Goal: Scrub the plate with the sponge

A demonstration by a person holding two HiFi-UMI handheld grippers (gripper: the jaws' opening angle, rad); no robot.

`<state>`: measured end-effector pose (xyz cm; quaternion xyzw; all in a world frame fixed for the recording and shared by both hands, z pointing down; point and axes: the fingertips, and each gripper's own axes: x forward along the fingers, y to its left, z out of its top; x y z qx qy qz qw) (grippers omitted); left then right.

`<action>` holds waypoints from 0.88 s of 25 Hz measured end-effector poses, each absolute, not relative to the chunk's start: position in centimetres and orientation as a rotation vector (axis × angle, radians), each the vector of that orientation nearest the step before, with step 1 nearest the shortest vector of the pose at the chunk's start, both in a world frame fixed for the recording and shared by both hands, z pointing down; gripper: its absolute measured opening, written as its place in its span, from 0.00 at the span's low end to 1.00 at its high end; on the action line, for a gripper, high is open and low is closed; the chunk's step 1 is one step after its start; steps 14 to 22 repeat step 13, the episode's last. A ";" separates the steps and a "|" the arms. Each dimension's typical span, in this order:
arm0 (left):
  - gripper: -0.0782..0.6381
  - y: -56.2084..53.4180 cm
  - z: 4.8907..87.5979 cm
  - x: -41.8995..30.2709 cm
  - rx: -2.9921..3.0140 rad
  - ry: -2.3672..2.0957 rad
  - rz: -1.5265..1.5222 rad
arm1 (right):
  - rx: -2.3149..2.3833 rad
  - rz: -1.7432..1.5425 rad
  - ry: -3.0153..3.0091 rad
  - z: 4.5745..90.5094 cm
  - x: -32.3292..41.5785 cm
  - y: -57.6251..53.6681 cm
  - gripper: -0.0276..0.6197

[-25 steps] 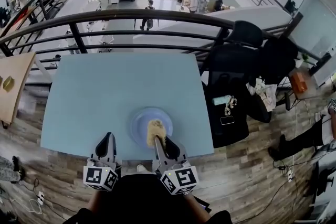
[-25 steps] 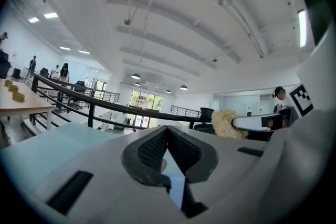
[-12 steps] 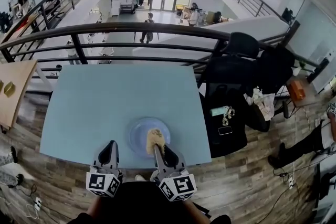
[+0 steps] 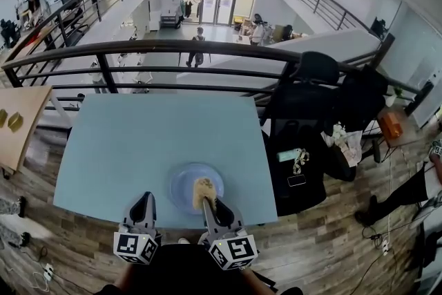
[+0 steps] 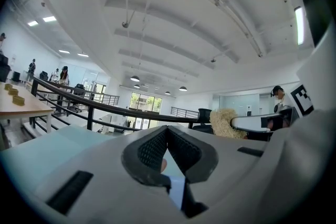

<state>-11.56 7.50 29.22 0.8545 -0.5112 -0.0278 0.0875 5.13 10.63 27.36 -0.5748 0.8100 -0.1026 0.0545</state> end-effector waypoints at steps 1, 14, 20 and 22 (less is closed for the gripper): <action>0.11 7.5 29.1 -11.4 2.548 -1.523 -0.085 | -1.747 -0.310 2.458 27.4 5.3 10.6 0.15; 0.11 7.5 29.0 -10.8 2.550 -1.528 -0.110 | -1.745 -0.299 2.459 27.3 6.1 10.4 0.15; 0.11 7.5 29.0 -10.8 2.550 -1.528 -0.110 | -1.745 -0.299 2.459 27.3 6.1 10.4 0.15; 0.11 7.5 29.0 -10.8 2.550 -1.528 -0.110 | -1.745 -0.299 2.459 27.3 6.1 10.4 0.15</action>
